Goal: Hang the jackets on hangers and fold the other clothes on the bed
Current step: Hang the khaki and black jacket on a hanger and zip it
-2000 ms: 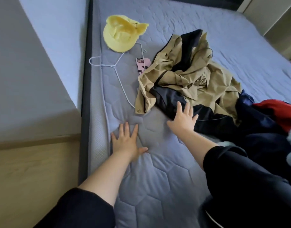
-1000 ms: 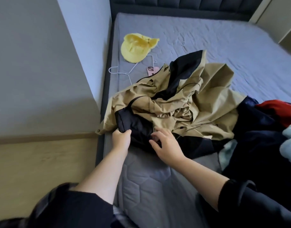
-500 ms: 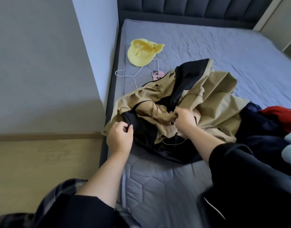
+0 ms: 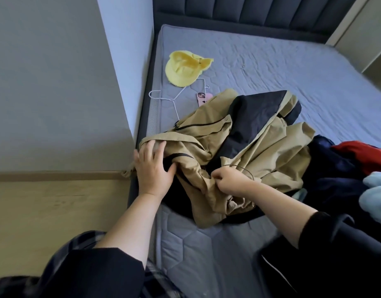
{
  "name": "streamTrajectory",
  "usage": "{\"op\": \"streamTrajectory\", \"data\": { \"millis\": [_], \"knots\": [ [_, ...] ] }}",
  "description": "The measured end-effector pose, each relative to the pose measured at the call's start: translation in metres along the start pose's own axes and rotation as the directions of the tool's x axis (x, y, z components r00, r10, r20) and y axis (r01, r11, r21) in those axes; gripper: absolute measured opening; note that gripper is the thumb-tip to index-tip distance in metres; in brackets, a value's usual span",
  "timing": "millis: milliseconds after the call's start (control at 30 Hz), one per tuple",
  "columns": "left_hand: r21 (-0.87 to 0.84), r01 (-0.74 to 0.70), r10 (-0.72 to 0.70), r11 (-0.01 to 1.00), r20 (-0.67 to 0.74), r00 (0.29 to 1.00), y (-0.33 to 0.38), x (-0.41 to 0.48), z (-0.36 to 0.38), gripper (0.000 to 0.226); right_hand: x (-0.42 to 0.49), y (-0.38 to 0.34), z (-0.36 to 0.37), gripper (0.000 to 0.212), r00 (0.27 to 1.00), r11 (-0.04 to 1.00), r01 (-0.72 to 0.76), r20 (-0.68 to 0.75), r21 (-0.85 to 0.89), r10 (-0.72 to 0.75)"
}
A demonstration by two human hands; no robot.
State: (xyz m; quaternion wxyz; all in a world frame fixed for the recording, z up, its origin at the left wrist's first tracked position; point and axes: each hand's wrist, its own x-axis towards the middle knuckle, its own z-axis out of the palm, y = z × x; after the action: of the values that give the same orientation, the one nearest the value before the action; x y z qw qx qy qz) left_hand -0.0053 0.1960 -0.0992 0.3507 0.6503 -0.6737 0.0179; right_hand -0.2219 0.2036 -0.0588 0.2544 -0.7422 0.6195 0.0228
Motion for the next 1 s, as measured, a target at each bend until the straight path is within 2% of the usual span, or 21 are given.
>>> {"op": "streamTrajectory", "data": {
  "millis": [67,100,167,233,267,333,400,433,500,567,633,667,733,800,867,900,933,1000],
  "knots": [
    [-0.047,-0.102,0.09,0.994,-0.217,0.972,0.003,0.001,-0.004,0.051,-0.003,-0.005,0.005,0.026,0.999,0.998,-0.034,-0.026,-0.053,0.033],
    [-0.063,-0.114,0.093,0.992,-0.263,0.96,0.003,0.002,-0.005,0.05,-0.006,-0.008,0.008,0.026,0.998,0.995,-0.053,-0.05,-0.09,0.048],
    [-0.117,-0.048,0.023,0.992,-0.21,0.977,0.001,0.006,-0.006,0.06,-0.01,-0.012,0.012,0.022,0.998,0.97,-0.052,-0.032,-0.236,0.045],
    [-0.199,0.044,-0.032,0.979,0.063,0.998,-0.005,0.007,-0.003,0.065,-0.013,-0.016,0.011,0.016,0.995,0.915,0.012,0.094,-0.404,0.029],
    [-0.223,0.081,-0.025,0.972,0.243,0.97,-0.007,0.006,0.0,0.056,-0.013,-0.017,0.008,0.013,0.983,0.89,0.037,0.175,-0.455,0.048],
    [-0.167,0.13,-0.012,0.977,0.57,0.822,-0.005,-0.002,0.005,0.024,-0.014,-0.017,-0.001,0.014,0.95,0.856,0.032,0.283,-0.517,0.136],
    [-0.104,0.097,0.006,0.99,0.71,0.704,0.001,-0.015,0.01,0.037,-0.011,-0.013,-0.011,0.017,0.959,0.849,-0.039,0.22,-0.527,0.181],
    [-0.093,0.088,0.004,0.992,0.711,0.704,0.003,-0.02,0.012,0.041,-0.009,-0.008,-0.016,0.019,0.978,0.874,-0.1,0.113,-0.475,0.173],
    [-0.122,0.136,-0.03,0.983,0.627,0.779,0.004,-0.021,0.013,0.043,-0.006,0.004,-0.026,0.026,0.968,0.946,-0.211,-0.185,-0.244,0.168],
    [-0.204,0.291,-0.145,0.935,0.527,0.837,0.002,-0.015,0.011,0.042,-0.006,0.018,-0.032,0.034,0.876,0.97,-0.24,-0.425,0.031,0.23],
    [-0.3,0.388,-0.243,0.871,0.425,0.872,0.0,-0.01,0.006,0.045,-0.008,0.031,-0.037,0.033,0.767,0.946,-0.234,-0.556,0.224,0.321],
    [-0.333,0.412,-0.274,0.848,0.391,0.879,-0.001,-0.008,0.005,0.046,-0.01,0.036,-0.038,0.03,0.728,0.938,-0.232,-0.594,0.258,0.343],
    [-0.393,0.458,-0.313,0.797,0.38,0.87,-0.003,-0.005,0.001,0.044,-0.013,0.039,-0.039,0.019,0.692,0.948,-0.181,-0.651,0.261,0.312],
    [-0.45,0.468,-0.288,0.76,0.412,0.864,-0.005,-0.002,-0.002,0.043,-0.015,0.036,-0.04,0.015,0.653,0.972,-0.047,-0.73,0.229,0.203],
    [-0.523,0.434,-0.192,0.734,0.453,0.87,-0.003,0.001,-0.008,0.046,-0.014,0.027,-0.044,0.025,0.604,0.987,0.049,-0.791,0.154,0.094],
    [-0.538,0.398,-0.125,0.743,0.472,0.873,-0.001,0.001,-0.013,0.047,-0.011,0.022,-0.045,0.036,0.607,0.992,0.071,-0.793,0.107,0.042],
    [-0.533,0.344,-0.052,0.774,0.487,0.872,0.002,-0.001,-0.016,0.046,-0.007,0.016,-0.047,0.051,0.641,0.996,0.08,-0.767,0.047,-0.015],
    [-0.492,0.187,0.109,0.85,0.511,0.852,0.008,-0.009,-0.018,0.038,0.003,0.003,-0.046,0.081,0.774,0.989,0.065,-0.619,-0.131,-0.132]
  ]
}}
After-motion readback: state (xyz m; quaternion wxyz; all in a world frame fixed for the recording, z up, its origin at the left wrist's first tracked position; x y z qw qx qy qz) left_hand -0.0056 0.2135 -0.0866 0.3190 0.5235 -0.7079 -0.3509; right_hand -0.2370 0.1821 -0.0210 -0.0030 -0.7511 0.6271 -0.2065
